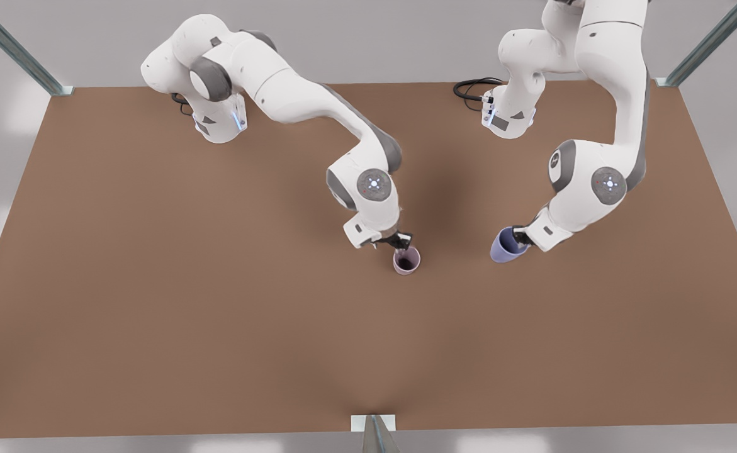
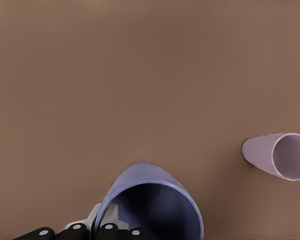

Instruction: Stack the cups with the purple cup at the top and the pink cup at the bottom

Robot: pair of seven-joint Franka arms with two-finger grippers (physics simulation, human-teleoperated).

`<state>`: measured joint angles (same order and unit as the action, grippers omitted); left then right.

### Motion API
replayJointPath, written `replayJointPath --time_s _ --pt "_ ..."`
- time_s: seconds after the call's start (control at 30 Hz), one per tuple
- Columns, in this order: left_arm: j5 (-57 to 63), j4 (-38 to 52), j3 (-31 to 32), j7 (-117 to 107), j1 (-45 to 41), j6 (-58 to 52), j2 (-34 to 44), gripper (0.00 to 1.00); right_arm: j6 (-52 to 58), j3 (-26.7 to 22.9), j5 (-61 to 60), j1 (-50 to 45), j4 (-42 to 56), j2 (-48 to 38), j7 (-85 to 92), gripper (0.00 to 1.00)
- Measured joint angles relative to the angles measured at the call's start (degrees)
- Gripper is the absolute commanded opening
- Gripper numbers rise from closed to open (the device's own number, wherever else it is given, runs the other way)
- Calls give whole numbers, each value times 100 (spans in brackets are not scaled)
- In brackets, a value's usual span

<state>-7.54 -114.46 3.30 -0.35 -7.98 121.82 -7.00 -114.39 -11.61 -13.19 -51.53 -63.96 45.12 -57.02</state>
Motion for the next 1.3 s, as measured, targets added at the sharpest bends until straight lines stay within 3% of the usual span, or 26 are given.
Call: replayJointPath --time_s 0.07,0.1,0.27,0.37,0.67,1.3 --pt "-5 410 359 -239 -38 -203 -154 21 25 64 23 711 -883 -981 183 88" --pt "-7 618 541 -377 -90 -281 -283 21 65 98 30 1251 -1193 -1406 341 100" --pt "-7 1929 867 -1220 -736 -513 -1291 21 682 269 303 4332 -2033 -3165 1694 100" --pt "1 2511 875 -1746 -966 -575 -1756 21 1420 846 776 5427 -1973 -3569 2308 100" --pt "74 2606 865 -2933 -1247 -660 -2123 21 2344 1047 1107 5442 -1526 -3452 3586 100" --pt "280 2613 855 -4121 -1299 -1025 -2328 21 2581 1059 1383 5099 -1231 -3206 4863 100"
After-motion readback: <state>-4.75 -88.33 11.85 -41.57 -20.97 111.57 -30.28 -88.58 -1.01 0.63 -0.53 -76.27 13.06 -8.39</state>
